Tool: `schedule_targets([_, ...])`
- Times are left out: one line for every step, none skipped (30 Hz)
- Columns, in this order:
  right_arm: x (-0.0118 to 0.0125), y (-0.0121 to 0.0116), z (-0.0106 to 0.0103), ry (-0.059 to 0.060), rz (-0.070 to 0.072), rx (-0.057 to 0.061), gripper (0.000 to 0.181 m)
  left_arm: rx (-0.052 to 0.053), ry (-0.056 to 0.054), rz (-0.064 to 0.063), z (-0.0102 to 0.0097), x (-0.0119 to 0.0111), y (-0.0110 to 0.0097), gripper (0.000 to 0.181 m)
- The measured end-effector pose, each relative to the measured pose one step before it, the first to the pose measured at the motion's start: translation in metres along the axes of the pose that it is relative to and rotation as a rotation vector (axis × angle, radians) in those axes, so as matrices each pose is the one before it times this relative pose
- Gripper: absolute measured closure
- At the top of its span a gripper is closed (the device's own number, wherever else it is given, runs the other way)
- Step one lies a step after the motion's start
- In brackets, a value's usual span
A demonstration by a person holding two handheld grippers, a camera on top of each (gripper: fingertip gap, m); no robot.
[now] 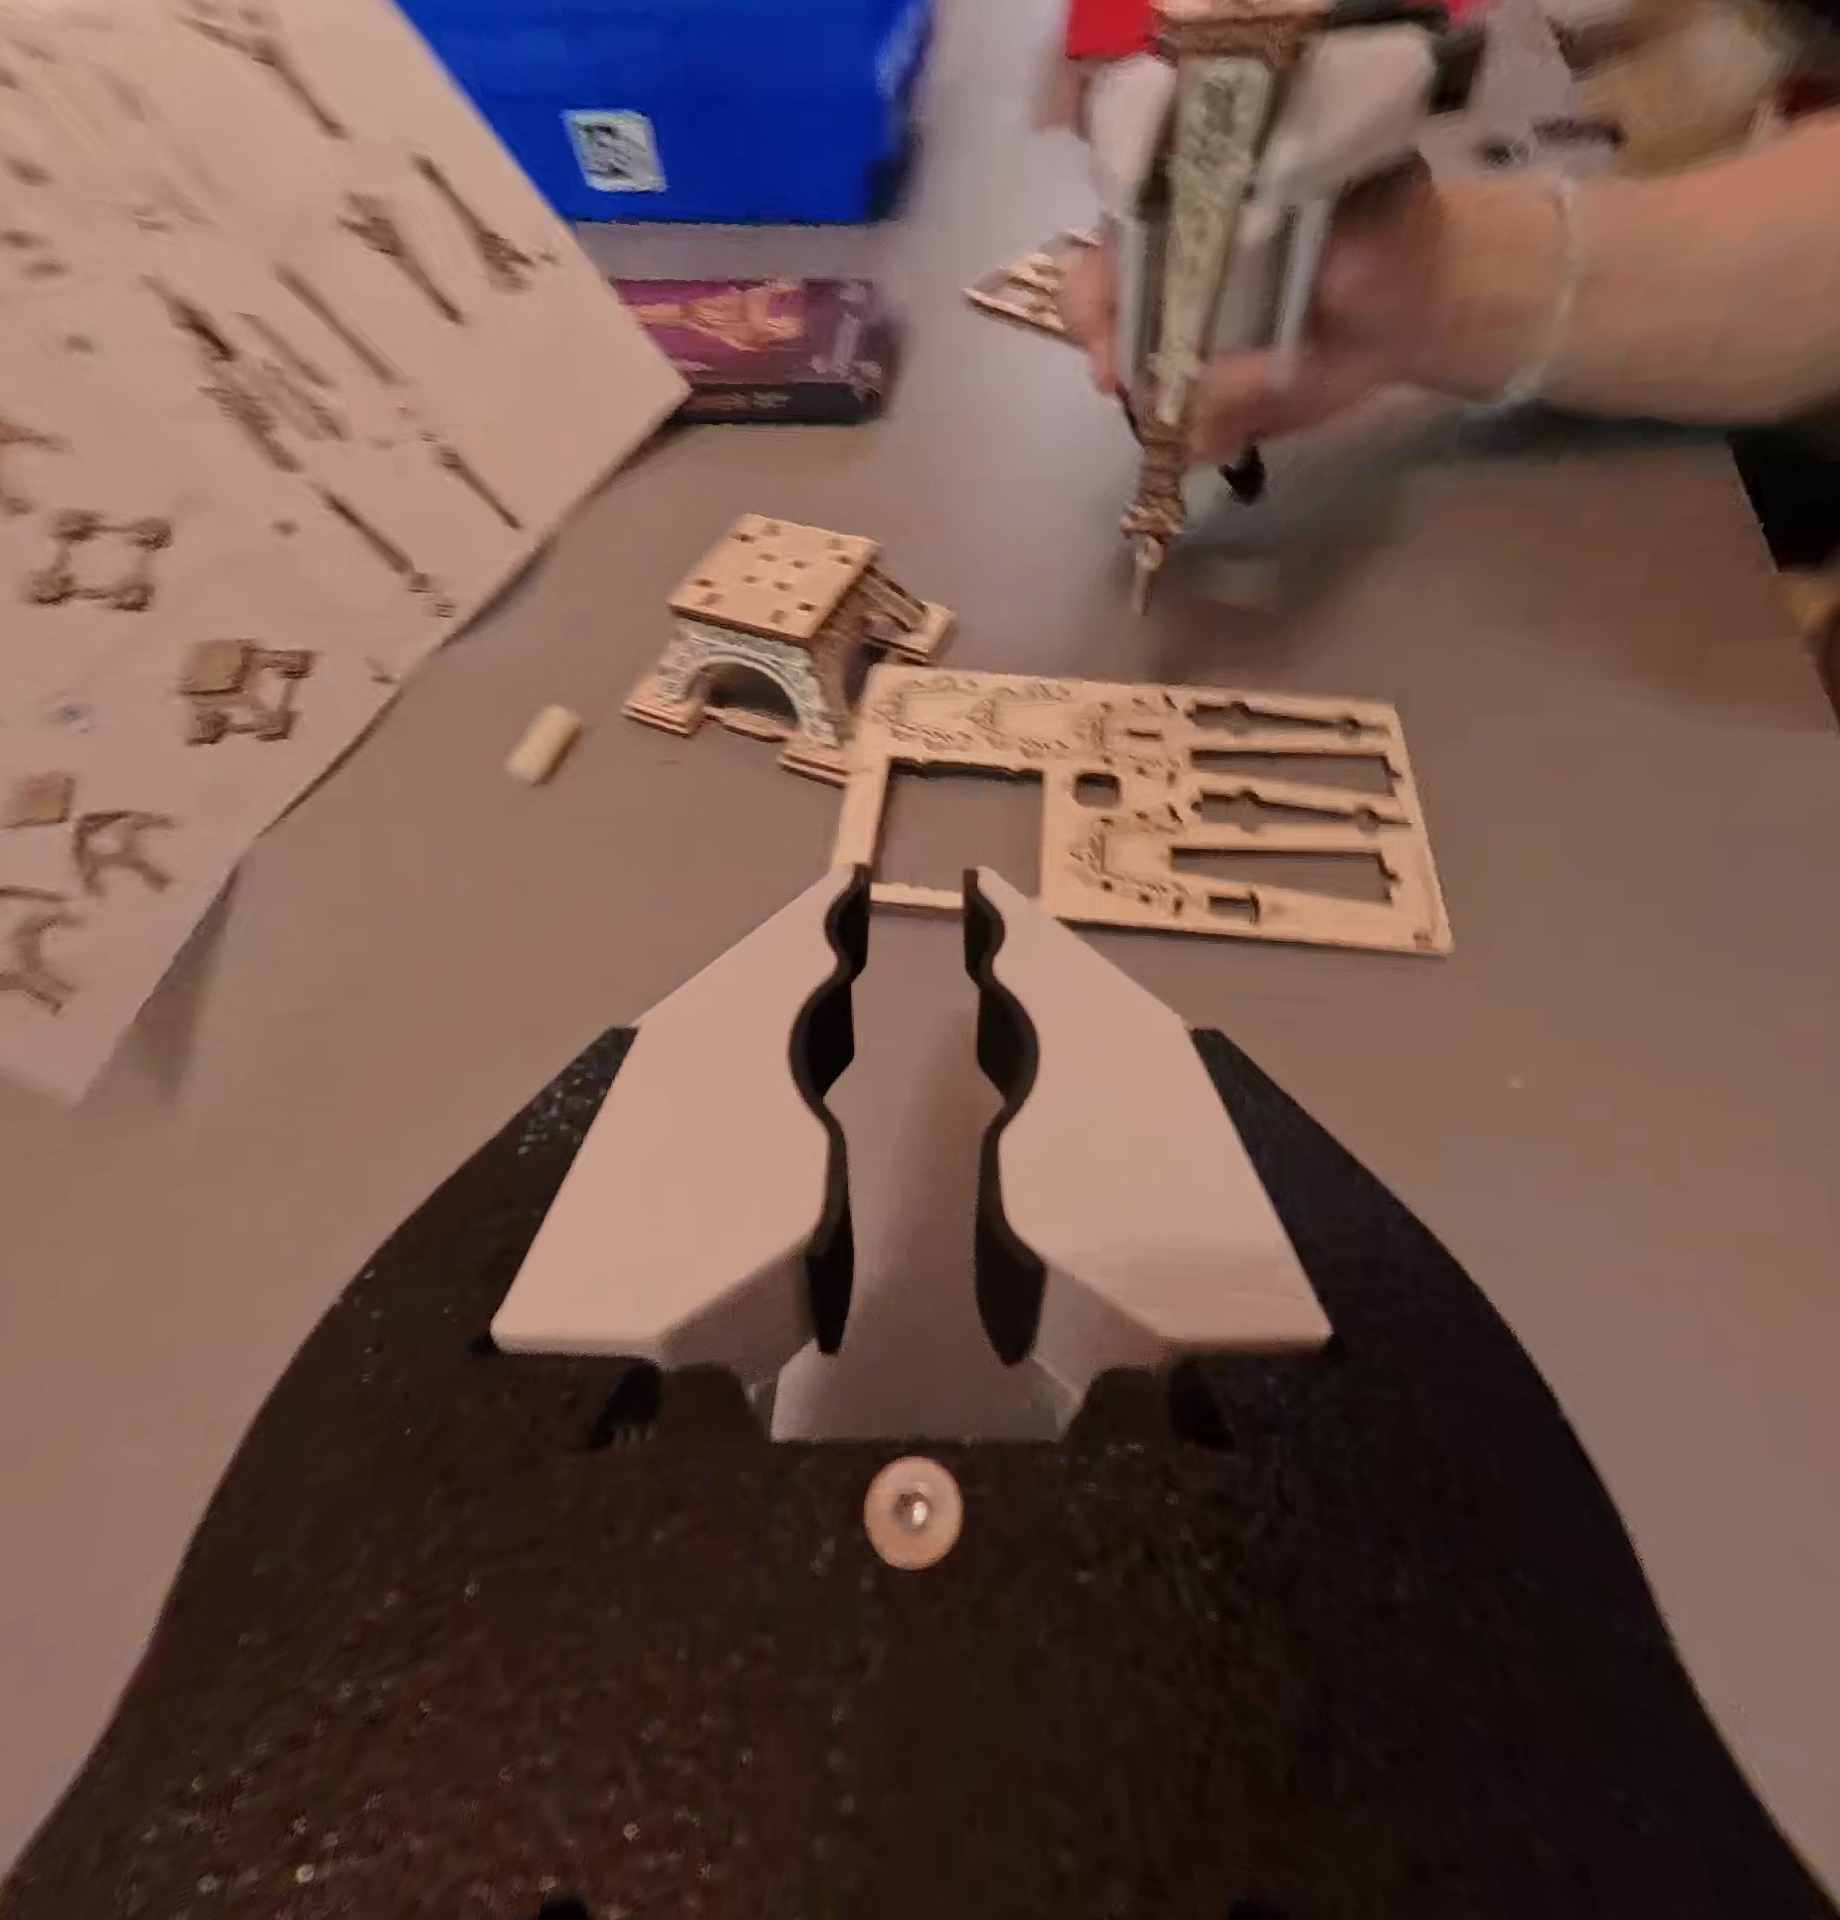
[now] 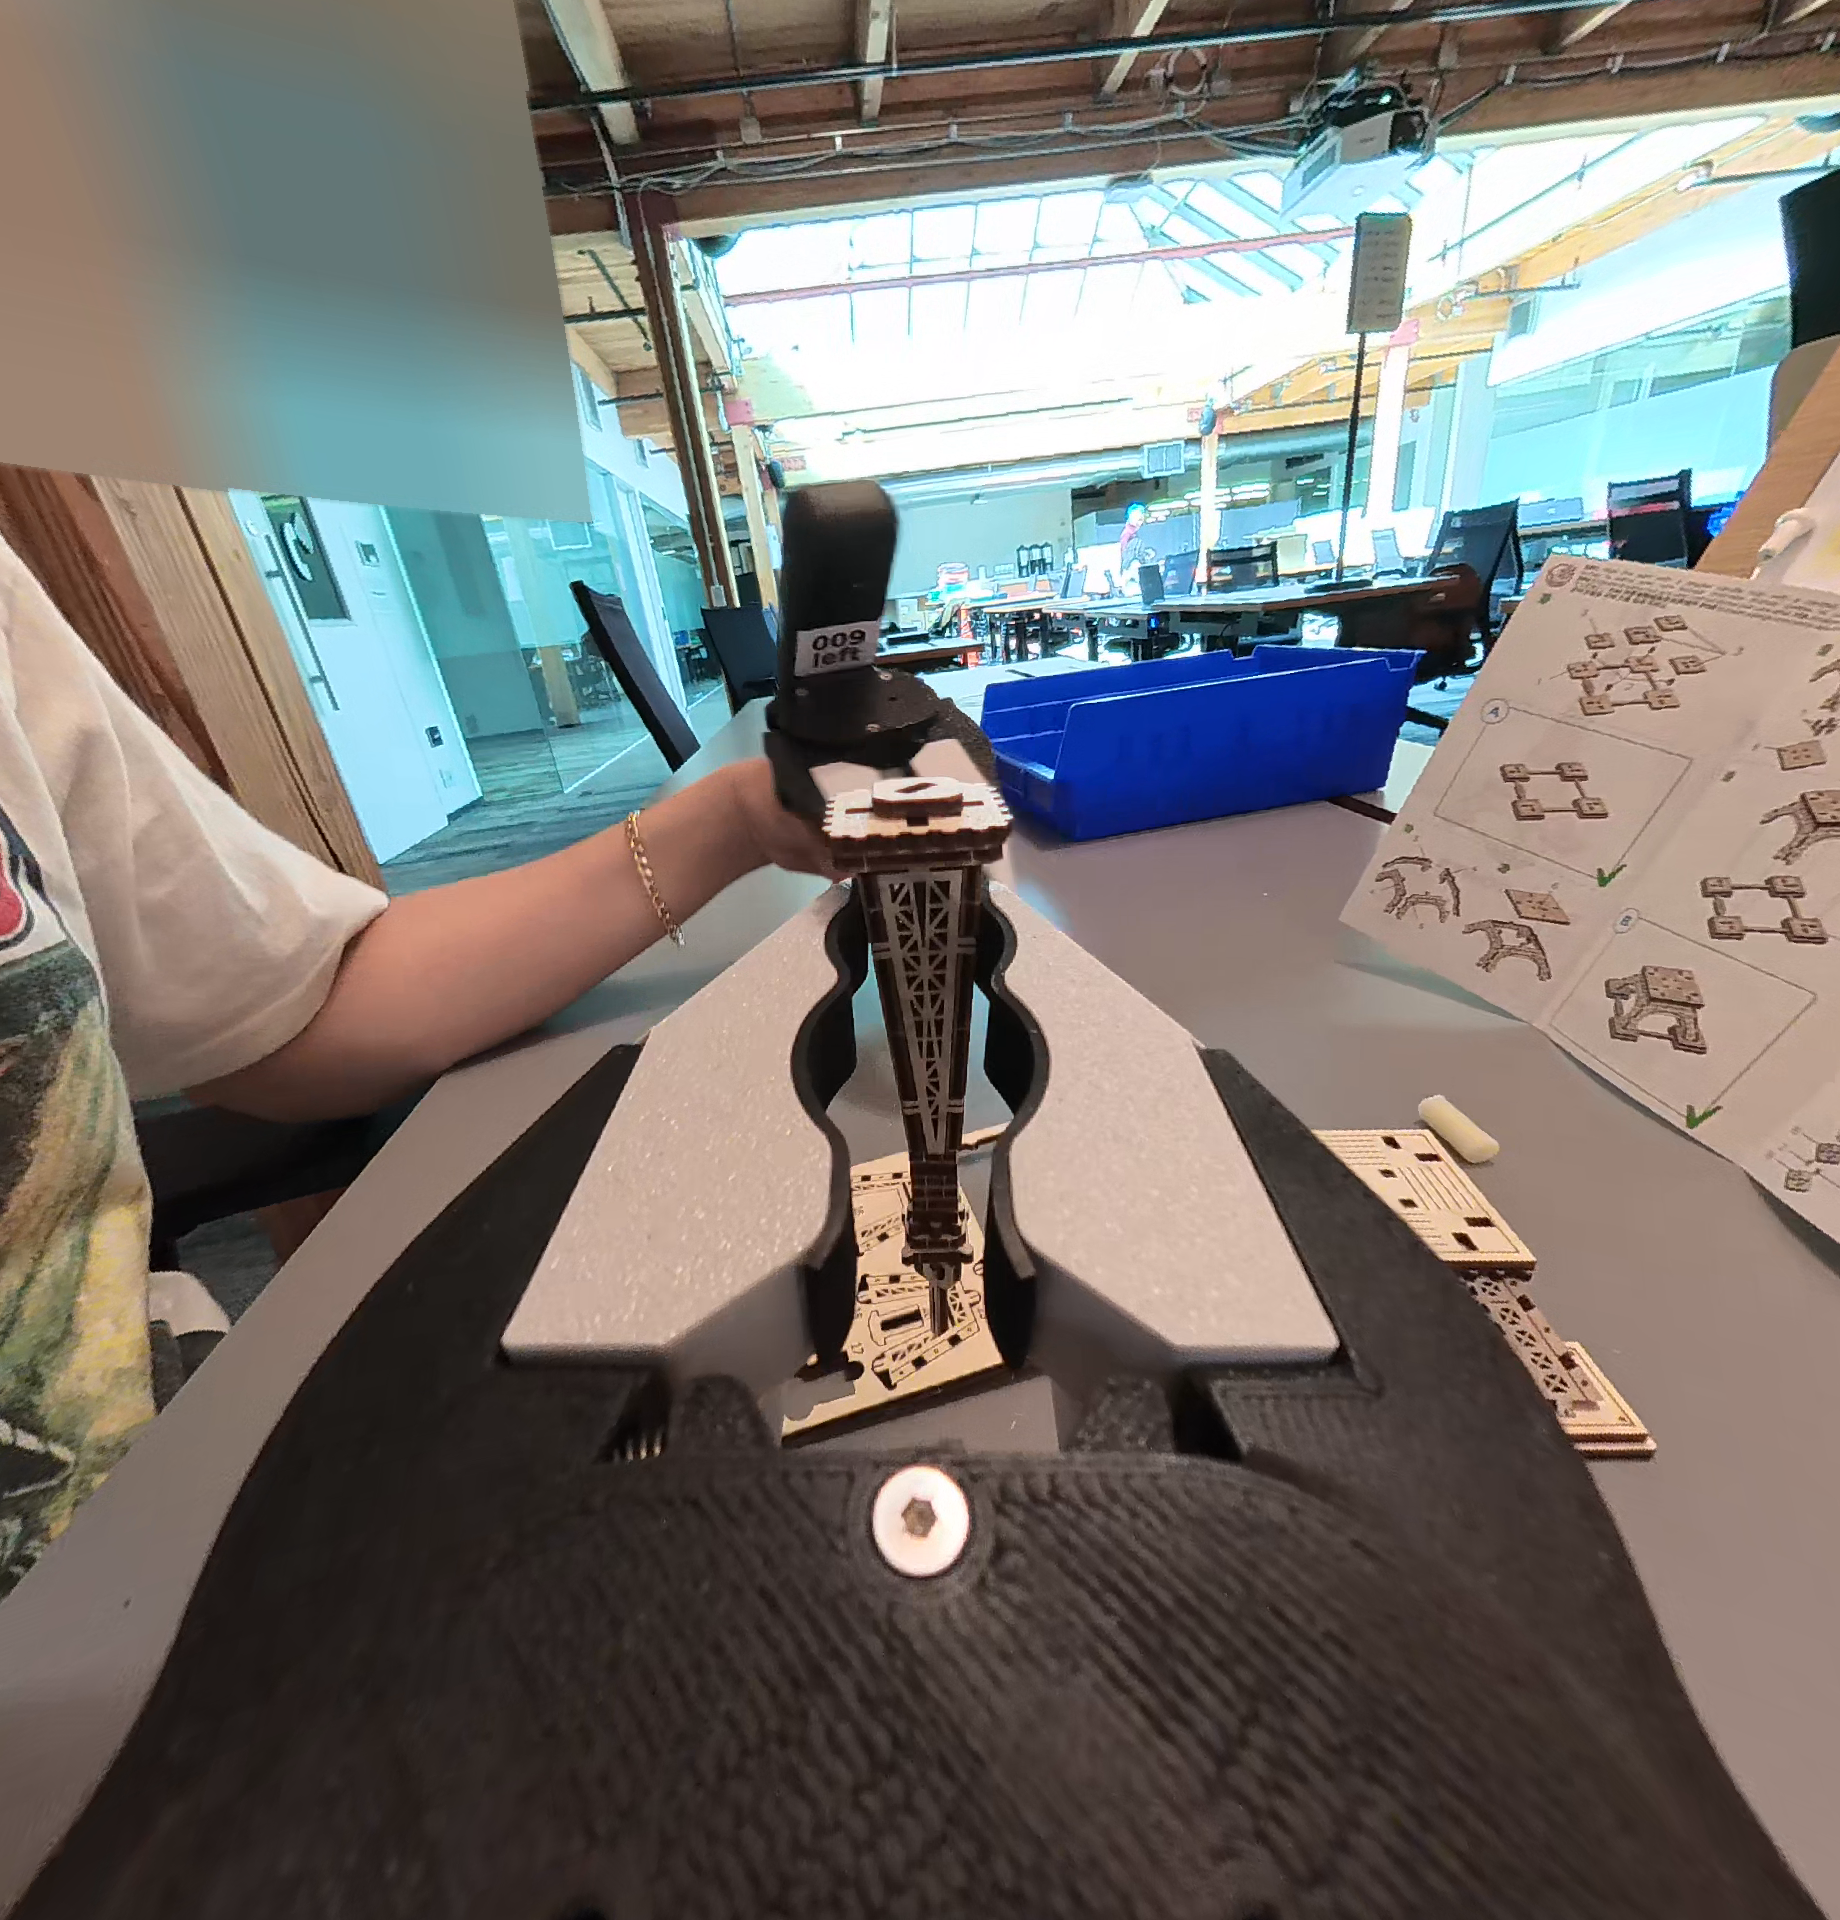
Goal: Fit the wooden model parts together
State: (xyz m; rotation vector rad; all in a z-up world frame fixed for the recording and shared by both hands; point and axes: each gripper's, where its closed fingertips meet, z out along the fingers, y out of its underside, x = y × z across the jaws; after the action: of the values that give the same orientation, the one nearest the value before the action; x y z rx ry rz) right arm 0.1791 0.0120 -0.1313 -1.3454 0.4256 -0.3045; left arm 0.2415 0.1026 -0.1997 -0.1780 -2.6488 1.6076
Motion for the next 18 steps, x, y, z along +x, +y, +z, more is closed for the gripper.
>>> schedule_targets([0.00065, 0.00081, -0.00004, 0.0016, 0.0032, -0.0019, 0.165, -0.0381, 0.0245, 0.0342, 0.00019, 0.00492, 0.00474, 0.16])
schedule_targets([0.00027, 0.0007, -0.00005, -0.0007, 0.0038, -0.0025, 0.165, -0.047, 0.0271, 0.0109, 0.0, 0.00371, 0.00608, 0.156])
schedule_targets([0.00007, 0.00044, 0.00004, -0.0004, 0.0016, -0.0024, 0.165, -0.0435, 0.0337, -0.0059, -0.00057, 0.0037, 0.006, 0.157])
schedule_targets([-0.00007, 0.00004, 0.00013, 0.0009, -0.0009, -0.0019, 0.165, -0.0305, 0.0272, -0.0091, -0.0007, 0.00281, 0.00473, 0.161])
schedule_targets([-0.00066, -0.0003, 0.00011, -0.0016, -0.0037, -0.0014, 0.165, -0.0126, 0.0224, -0.009, -0.00015, 0.00311, 0.00251, 0.162])
schedule_targets([-0.00108, -0.00035, 0.00032, -0.0034, -0.0047, -0.0019, 0.165, 0.001, 0.0176, -0.0058, 0.00061, 0.0035, 0.00083, 0.161])
schedule_targets([-0.00052, 0.0, 0.00024, -0.0014, -0.0041, -0.0033, 0.165, -0.0007, 0.0063, -0.0009, 0.0014, 0.00229, 0.00108, 0.161])
schedule_targets([-0.00036, 0.0003, 0.00019, -0.0005, -0.0041, -0.0034, 0.165, -0.0104, -0.0034, 0.0049, 0.00241, 0.00083, 0.00241, 0.16])
schedule_targets([-0.00019, 0.00037, 0.00006, -0.0008, -0.002, -0.0022, 0.165, -0.0108, -0.0049, 0.0085, 0.00303, 0.00034, 0.00242, 0.16])
schedule_targets([0.0001, 0.0006, 0.00009, -0.0017, 0.0024, -0.0009, 0.165, -0.014, -0.0065, 0.0069, 0.00351, -0.00052, 0.00285, 0.16])
schedule_targets([0.0003, 0.00065, 0.00013, -0.0008, 0.0047, 0.0, 0.165, -0.0274, -0.0056, 0.0022, 0.00353, -0.00102, 0.00496, 0.161])
schedule_targets([0.00029, 0.00096, 0.00015, 0.0, 0.004, -0.0013, 0.165, -0.036, -0.0061, -0.0039, 0.00318, -0.0013, 0.00654, 0.161])
schedule_targets([0.00025, 0.00125, 0.0003, -0.0003, 0.0022, -0.003, 0.165, -0.0307, -0.0026, -0.0096, 0.00273, -0.00058, 0.00576, 0.161])
schedule_targets([-0.00001, 0.0011, 0.00043, -0.0001, 0.0003, -0.0036, 0.165, -0.0189, 0.0001, -0.0099, 0.00197, 0.00047, 0.00368, 0.161])
schedule_targets([-0.00048, 0.00071, 0.00049, -0.0016, -0.0011, -0.0027, 0.165, -0.0091, -0.0105, -0.0098, 0.00147, -0.00063, 0.00211, 0.161])
schedule_targets([-0.00064, 0.0003, 0.00045, -0.0022, -0.0011, -0.0019, 0.165, -0.0033, -0.0149, -0.0115, 0.00104, -0.00097, 0.00117, 0.161])
schedule_targets([-0.00059, 0.00008, 0.00052, -0.0018, -0.0013, -0.0011, 0.165, -0.0002, -0.0069, -0.015, 0.00035, 0.00051, 0.00052, 0.16])
schedule_targets([-0.00056, 0.00012, 0.00034, -0.002, -0.0004, -0.0009, 0.165, 0.0008, -0.0103, -0.0215, 0.0, 0.00019, -0.00005, 0.161])
